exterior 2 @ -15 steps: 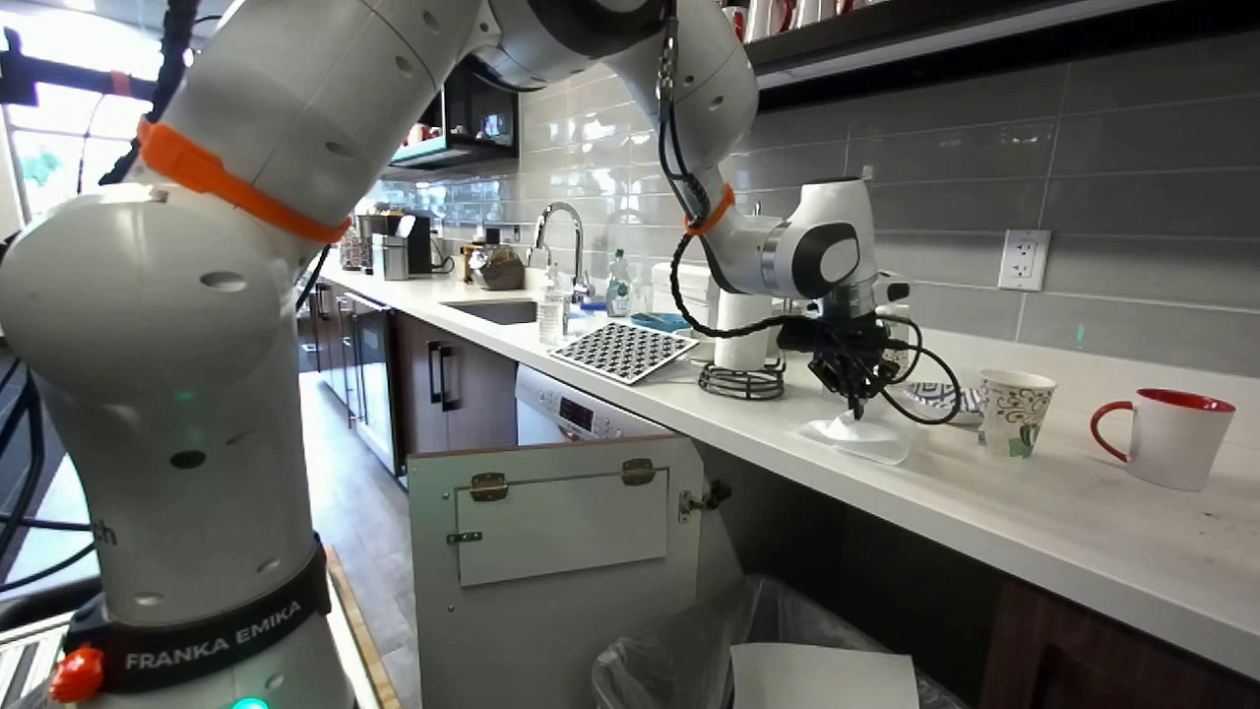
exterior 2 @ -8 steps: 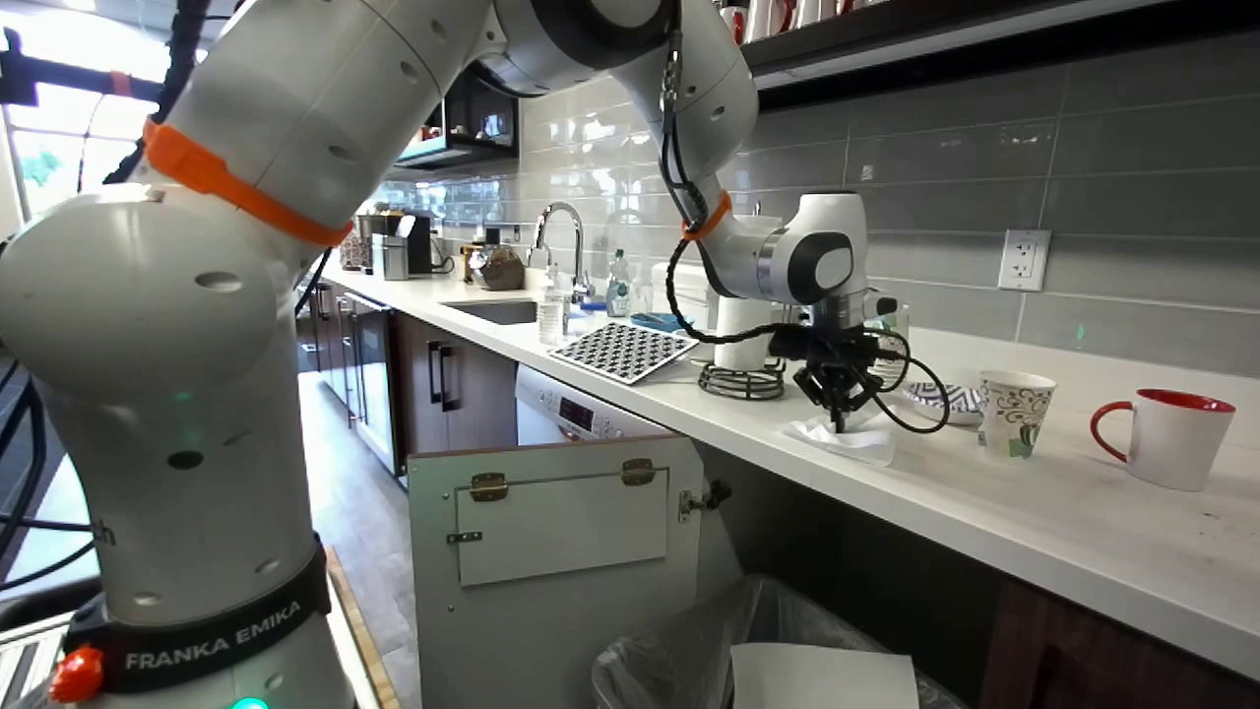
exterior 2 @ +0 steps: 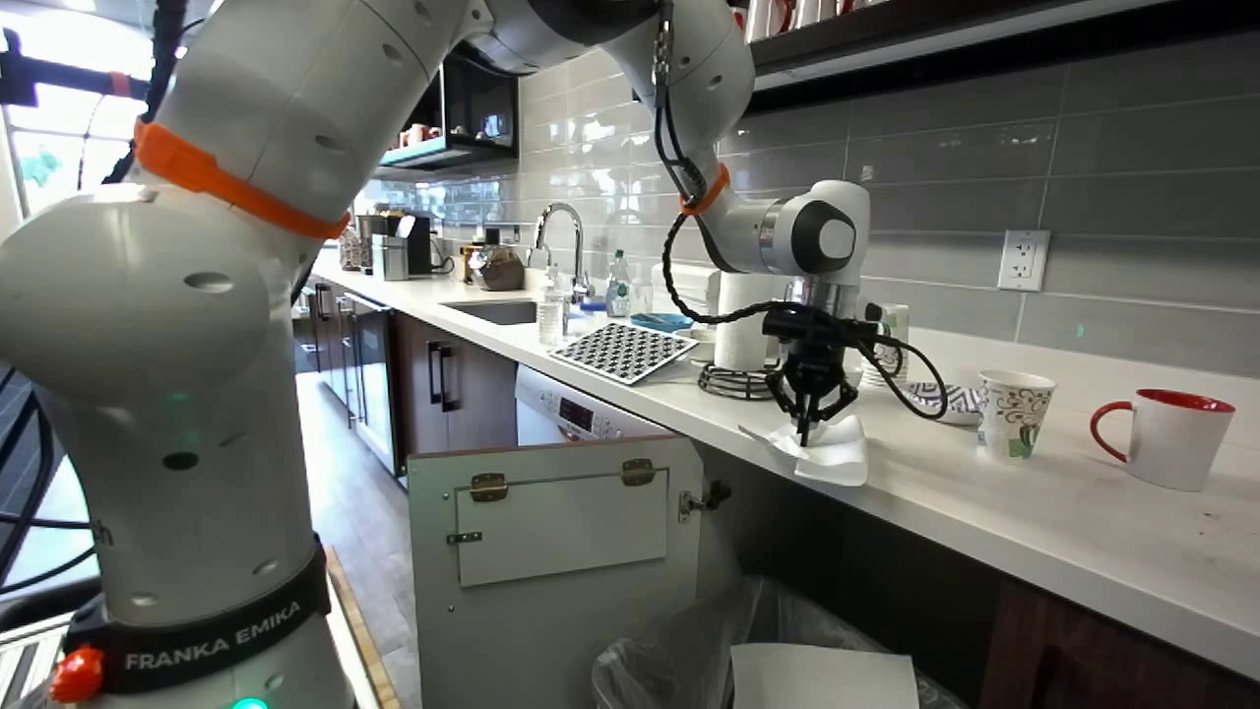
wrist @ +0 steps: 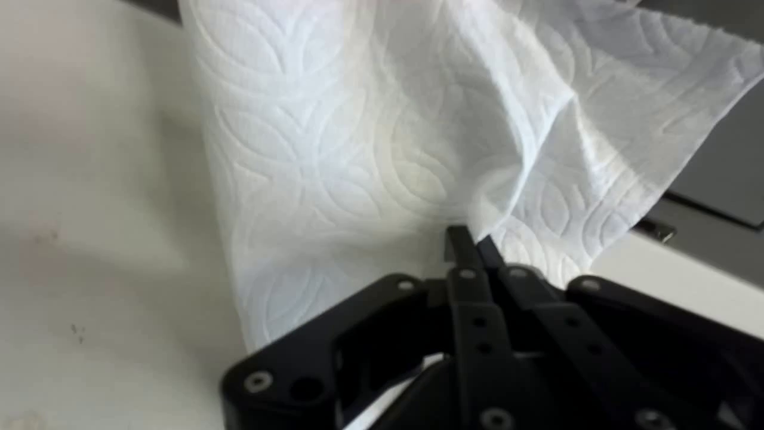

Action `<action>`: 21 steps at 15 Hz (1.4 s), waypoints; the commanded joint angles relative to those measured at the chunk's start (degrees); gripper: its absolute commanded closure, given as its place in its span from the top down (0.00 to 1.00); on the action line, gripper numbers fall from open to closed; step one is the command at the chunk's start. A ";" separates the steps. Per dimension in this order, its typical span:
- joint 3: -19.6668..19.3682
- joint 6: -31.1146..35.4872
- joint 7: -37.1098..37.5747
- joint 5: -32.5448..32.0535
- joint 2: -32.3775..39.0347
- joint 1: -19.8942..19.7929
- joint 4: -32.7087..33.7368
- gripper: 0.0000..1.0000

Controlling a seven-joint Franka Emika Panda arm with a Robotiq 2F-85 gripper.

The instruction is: Use the white napkin to wipe the counter.

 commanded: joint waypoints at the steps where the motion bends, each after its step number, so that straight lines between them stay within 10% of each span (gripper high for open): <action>1: -1.39 -10.92 -1.88 -3.30 -2.13 0.36 -1.96 0.00; 8: -2.20 -27.39 -3.22 -9.41 -4.21 0.55 -1.22 0.00; 21: -1.92 4.82 -2.50 6.28 -15.71 -2.11 -3.96 0.00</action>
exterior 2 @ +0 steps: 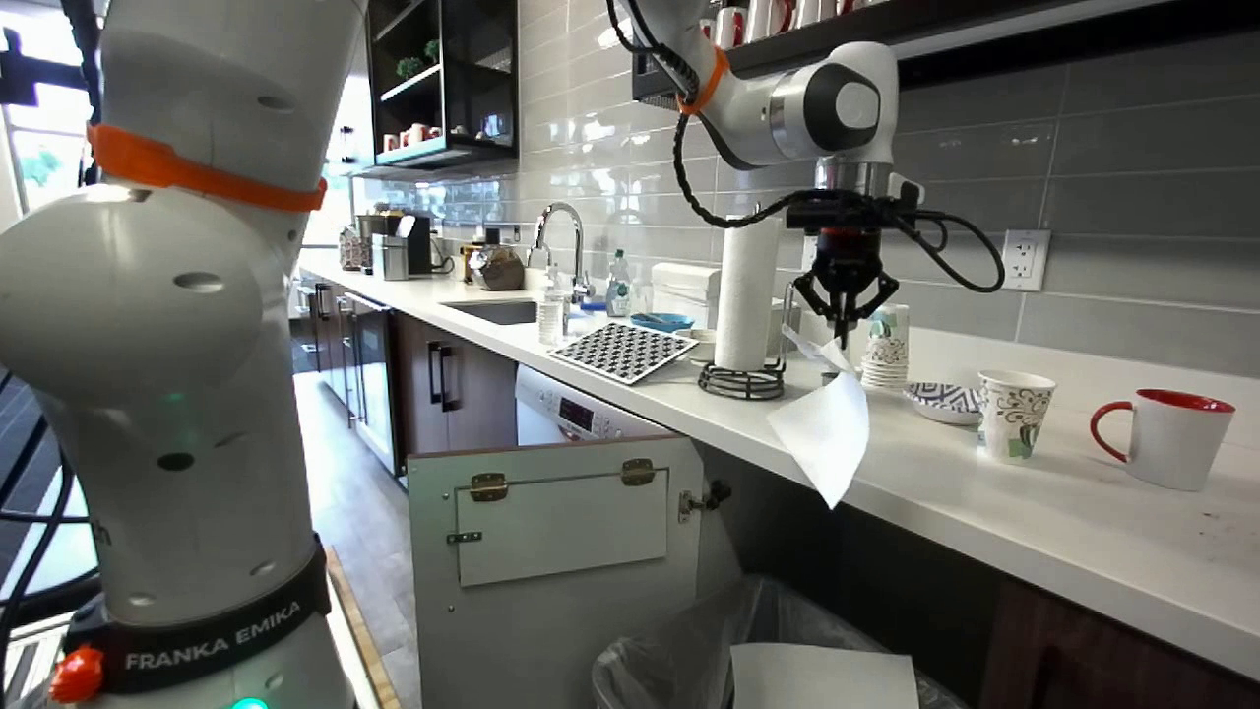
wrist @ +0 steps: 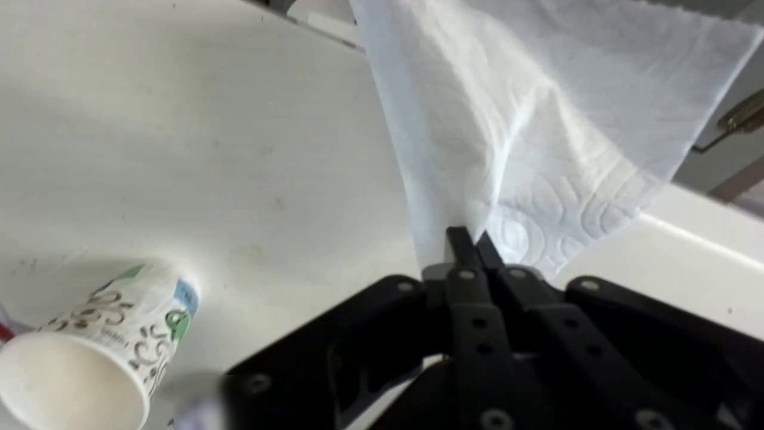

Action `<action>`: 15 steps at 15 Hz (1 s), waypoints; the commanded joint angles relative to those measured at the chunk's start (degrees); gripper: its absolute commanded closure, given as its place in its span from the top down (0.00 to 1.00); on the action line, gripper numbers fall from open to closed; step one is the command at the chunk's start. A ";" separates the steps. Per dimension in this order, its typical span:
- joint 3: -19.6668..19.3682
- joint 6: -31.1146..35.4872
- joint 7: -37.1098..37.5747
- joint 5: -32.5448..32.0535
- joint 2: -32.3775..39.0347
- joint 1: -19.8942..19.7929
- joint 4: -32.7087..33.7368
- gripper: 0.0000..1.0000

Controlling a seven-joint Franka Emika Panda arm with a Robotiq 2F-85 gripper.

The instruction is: Use the white napkin to wipe the counter.

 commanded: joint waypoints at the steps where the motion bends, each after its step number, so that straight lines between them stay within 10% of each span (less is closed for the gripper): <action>1: -0.24 10.25 1.06 4.11 -0.65 -0.28 -2.51 0.00; 10: -1.66 25.26 10.25 -1.87 6.26 2.27 -2.27 0.00; 11: -2.12 25.47 11.41 -3.17 6.81 2.74 -2.22 0.26; 15: -3.50 24.88 15.48 -6.83 7.85 3.95 -1.97 0.49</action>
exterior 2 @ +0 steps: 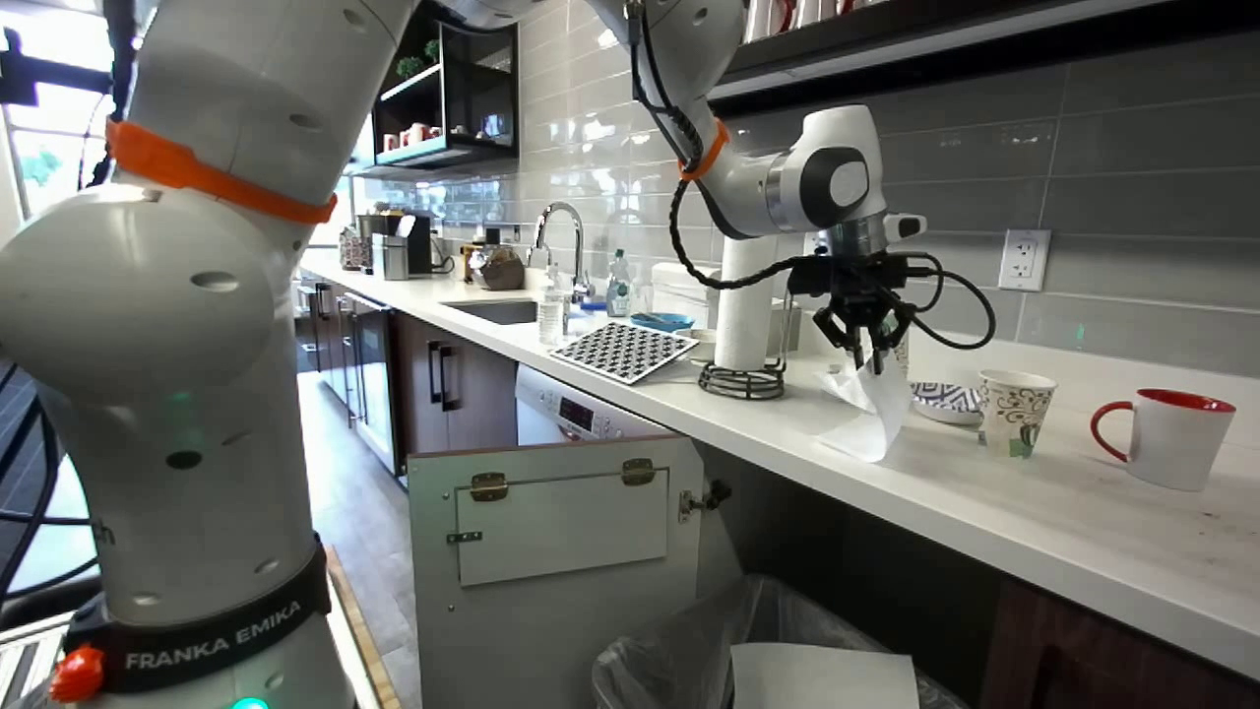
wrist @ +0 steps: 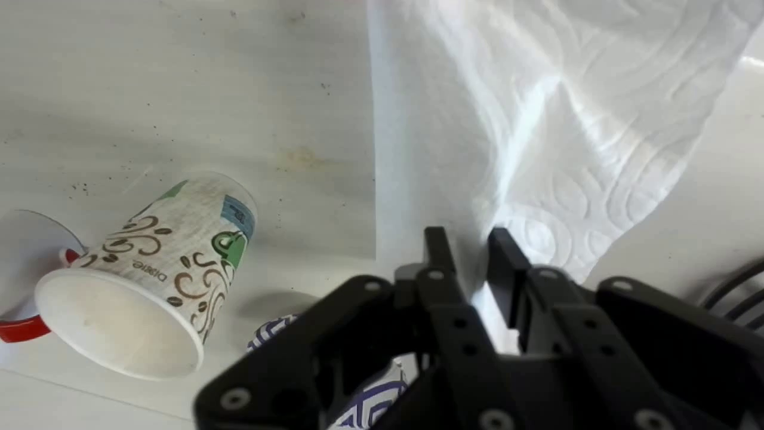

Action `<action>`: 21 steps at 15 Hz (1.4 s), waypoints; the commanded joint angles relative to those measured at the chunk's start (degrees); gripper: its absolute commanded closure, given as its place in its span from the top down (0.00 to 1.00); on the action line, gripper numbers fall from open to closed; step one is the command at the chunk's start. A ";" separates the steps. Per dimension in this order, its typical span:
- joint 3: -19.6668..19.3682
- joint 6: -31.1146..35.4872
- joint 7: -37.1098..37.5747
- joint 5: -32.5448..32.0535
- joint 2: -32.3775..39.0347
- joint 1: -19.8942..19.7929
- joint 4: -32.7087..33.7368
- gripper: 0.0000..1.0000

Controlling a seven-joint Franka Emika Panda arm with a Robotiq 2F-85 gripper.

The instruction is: Use the white napkin to wipe the counter.

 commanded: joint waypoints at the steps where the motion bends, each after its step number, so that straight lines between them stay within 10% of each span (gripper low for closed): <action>1: -2.02 -0.01 4.48 -3.40 0.87 1.76 0.54 0.56; 7: -1.16 -1.34 5.71 -1.74 0.04 1.33 0.29 0.99; 21: -0.08 -10.02 6.53 1.08 -7.04 2.63 -2.05 1.00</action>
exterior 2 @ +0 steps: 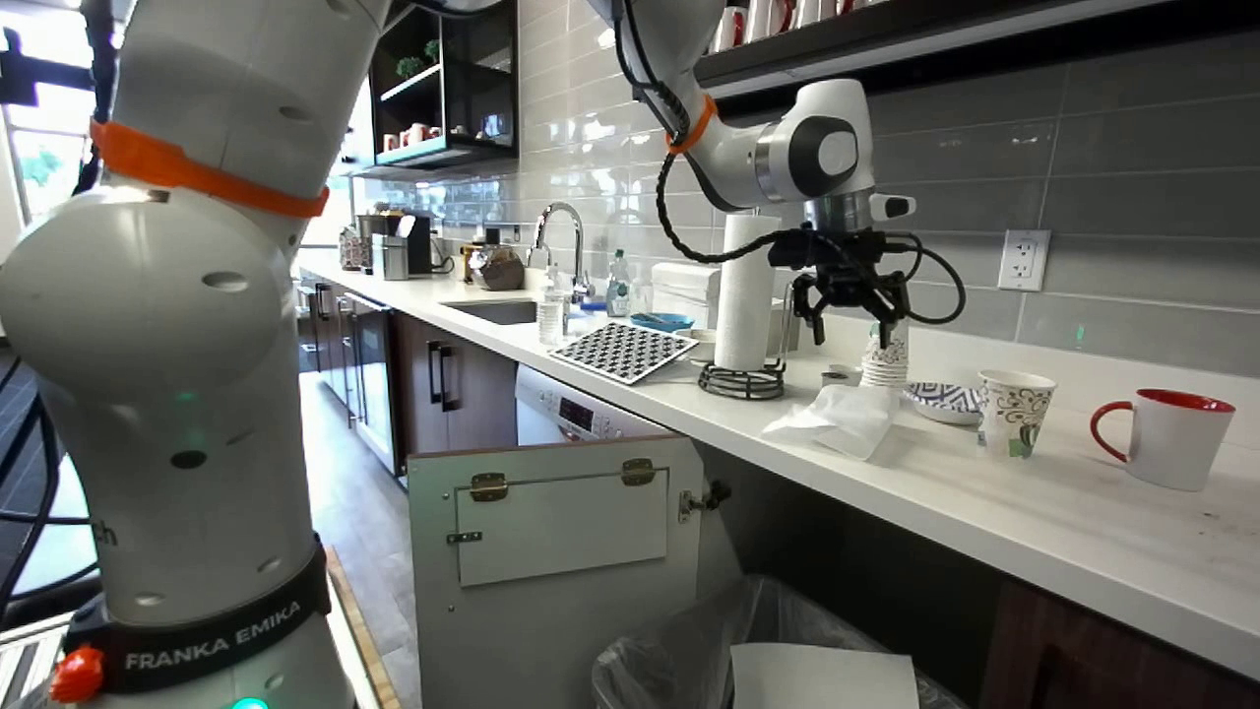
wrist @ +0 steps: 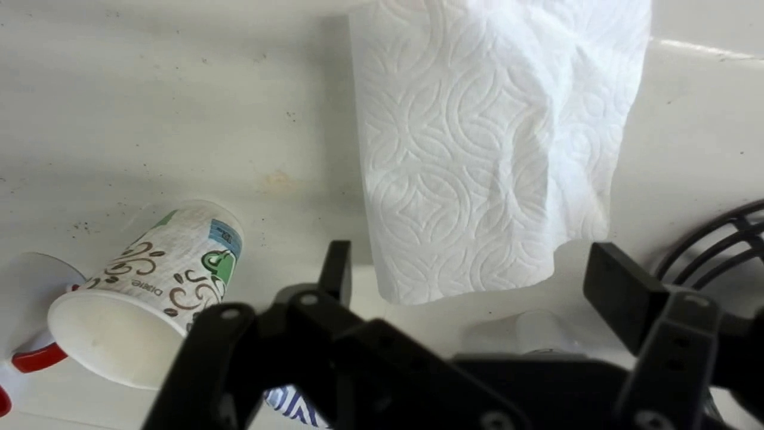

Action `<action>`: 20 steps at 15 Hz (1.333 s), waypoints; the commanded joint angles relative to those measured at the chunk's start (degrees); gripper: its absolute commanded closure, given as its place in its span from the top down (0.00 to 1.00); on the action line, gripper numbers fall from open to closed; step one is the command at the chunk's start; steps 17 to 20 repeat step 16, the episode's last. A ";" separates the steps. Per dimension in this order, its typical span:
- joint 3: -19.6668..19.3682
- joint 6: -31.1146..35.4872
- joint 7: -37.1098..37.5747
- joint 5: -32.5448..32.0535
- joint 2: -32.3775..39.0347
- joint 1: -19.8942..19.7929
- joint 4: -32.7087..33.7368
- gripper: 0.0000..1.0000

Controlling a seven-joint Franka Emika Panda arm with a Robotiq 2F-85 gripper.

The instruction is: Use the white napkin to wipe the counter.

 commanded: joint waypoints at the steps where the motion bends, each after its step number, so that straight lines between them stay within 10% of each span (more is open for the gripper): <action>1: 0.13 -3.63 1.67 -0.97 -4.50 1.35 -2.75 1.00; 20: 0.66 -11.94 4.51 -0.10 -10.87 2.34 -5.99 1.00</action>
